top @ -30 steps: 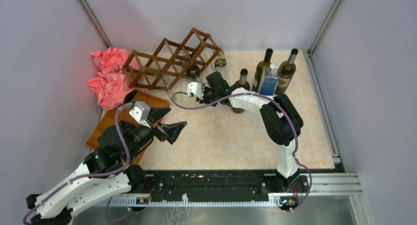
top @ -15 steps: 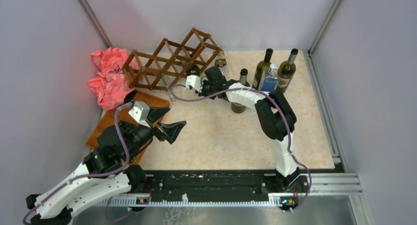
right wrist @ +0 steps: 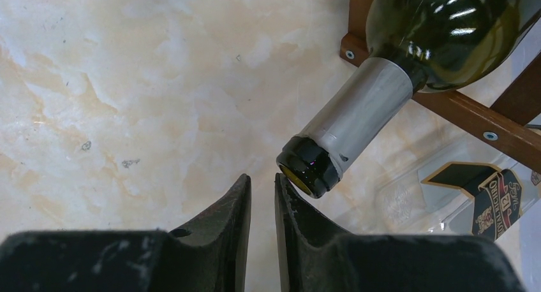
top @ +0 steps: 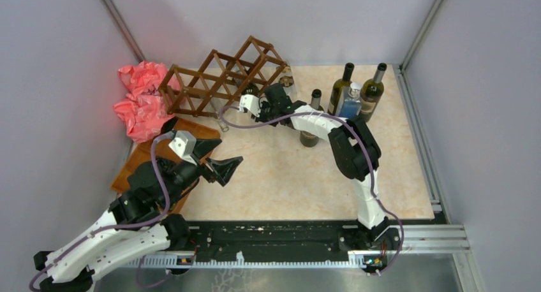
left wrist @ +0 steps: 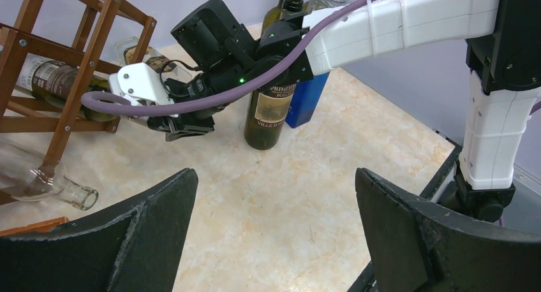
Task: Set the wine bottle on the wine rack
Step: Adjust the wine bottle at the center of the board.
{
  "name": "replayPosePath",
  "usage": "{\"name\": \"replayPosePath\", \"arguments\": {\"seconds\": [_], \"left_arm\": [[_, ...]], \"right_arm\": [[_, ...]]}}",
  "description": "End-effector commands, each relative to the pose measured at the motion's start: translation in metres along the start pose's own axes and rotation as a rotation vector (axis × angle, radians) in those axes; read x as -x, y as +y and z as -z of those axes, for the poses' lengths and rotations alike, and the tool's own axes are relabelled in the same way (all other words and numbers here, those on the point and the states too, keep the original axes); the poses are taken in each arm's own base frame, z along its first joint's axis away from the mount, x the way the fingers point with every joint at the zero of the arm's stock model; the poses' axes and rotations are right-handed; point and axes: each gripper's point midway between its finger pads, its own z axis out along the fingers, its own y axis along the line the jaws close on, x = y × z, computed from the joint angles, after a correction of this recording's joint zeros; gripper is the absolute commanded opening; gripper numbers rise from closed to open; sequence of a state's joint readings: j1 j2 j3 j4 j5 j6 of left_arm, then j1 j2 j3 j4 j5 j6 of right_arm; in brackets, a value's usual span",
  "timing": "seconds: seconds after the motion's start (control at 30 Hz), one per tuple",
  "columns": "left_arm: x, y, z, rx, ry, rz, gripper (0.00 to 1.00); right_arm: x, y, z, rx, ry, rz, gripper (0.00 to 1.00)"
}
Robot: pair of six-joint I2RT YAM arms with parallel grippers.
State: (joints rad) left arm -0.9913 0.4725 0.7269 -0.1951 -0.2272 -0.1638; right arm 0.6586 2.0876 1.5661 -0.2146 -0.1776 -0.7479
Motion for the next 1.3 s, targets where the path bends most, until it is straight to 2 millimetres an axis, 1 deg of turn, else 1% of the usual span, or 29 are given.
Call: {"name": "replayPosePath", "arguments": {"seconds": [0.0, 0.07, 0.13, 0.2, 0.23, 0.3, 0.33, 0.37, 0.4, 0.47, 0.53, 0.6, 0.7, 0.77, 0.83, 0.9, 0.97, 1.07, 1.17, 1.27], "left_arm": [[0.021, -0.005, 0.002, -0.014, -0.049, 0.016, 0.99], [0.023, -0.008, 0.001, -0.031, -0.054, 0.028, 0.99], [0.026, -0.015, -0.001, -0.059, -0.065, 0.049, 0.99], [0.032, -0.023, -0.005, -0.093, -0.079, 0.082, 0.99], [0.037, -0.027, -0.007, -0.104, -0.092, 0.107, 0.99], [0.054, -0.033, -0.012, -0.119, -0.13, 0.162, 0.99], [0.069, -0.038, -0.013, -0.129, -0.162, 0.195, 0.99], [0.077, -0.04, -0.016, -0.13, -0.183, 0.226, 0.99], [0.095, -0.043, -0.018, -0.132, -0.224, 0.279, 0.99], [0.12, -0.047, -0.026, -0.132, -0.274, 0.366, 0.99], [0.136, -0.053, -0.043, -0.119, -0.274, 0.43, 0.99], [0.152, -0.061, -0.061, -0.106, -0.243, 0.484, 0.99], [0.163, -0.077, -0.09, -0.112, -0.166, 0.536, 0.99], [0.174, -0.092, -0.102, -0.153, -0.144, 0.566, 0.99], [0.184, -0.106, -0.11, -0.194, -0.137, 0.581, 0.99], [0.195, -0.118, -0.115, -0.217, -0.144, 0.583, 0.99], [0.202, -0.124, -0.118, -0.21, -0.151, 0.574, 0.99], [0.206, -0.127, -0.125, -0.169, -0.154, 0.566, 0.99], [0.207, -0.132, -0.129, -0.162, -0.148, 0.548, 0.99], [0.207, -0.132, -0.133, -0.15, -0.152, 0.535, 0.99]], "right_arm": [[0.025, -0.017, 0.004, -0.025, -0.063, -0.011, 0.2], [0.023, -0.009, 0.011, 0.012, -0.059, -0.019, 0.2], [0.02, 0.007, 0.023, 0.067, -0.061, -0.019, 0.21], [0.027, 0.023, 0.046, 0.129, -0.094, -0.007, 0.21], [0.037, 0.029, 0.065, 0.156, -0.129, 0.001, 0.22], [0.053, 0.05, 0.099, 0.25, -0.198, 0.003, 0.23], [0.061, 0.061, 0.117, 0.301, -0.234, -0.001, 0.23], [0.071, 0.071, 0.136, 0.347, -0.274, -0.004, 0.24], [0.077, 0.081, 0.153, 0.392, -0.305, -0.011, 0.24], [0.09, 0.097, 0.189, 0.459, -0.371, -0.011, 0.25], [0.098, 0.111, 0.218, 0.496, -0.438, 0.001, 0.26], [0.102, 0.122, 0.243, 0.507, -0.5, 0.05, 0.28], [0.102, 0.132, 0.273, 0.533, -0.508, 0.111, 0.3], [0.104, 0.132, 0.289, 0.525, -0.515, 0.145, 0.3], [0.105, 0.134, 0.302, 0.529, -0.525, 0.162, 0.31], [0.107, 0.133, 0.311, 0.532, -0.534, 0.165, 0.31], [0.11, 0.131, 0.319, 0.532, -0.553, 0.163, 0.31], [0.111, 0.129, 0.321, 0.532, -0.562, 0.157, 0.31], [0.107, 0.128, 0.318, 0.534, -0.555, 0.146, 0.31], [0.103, 0.127, 0.315, 0.528, -0.55, 0.139, 0.32]]}}
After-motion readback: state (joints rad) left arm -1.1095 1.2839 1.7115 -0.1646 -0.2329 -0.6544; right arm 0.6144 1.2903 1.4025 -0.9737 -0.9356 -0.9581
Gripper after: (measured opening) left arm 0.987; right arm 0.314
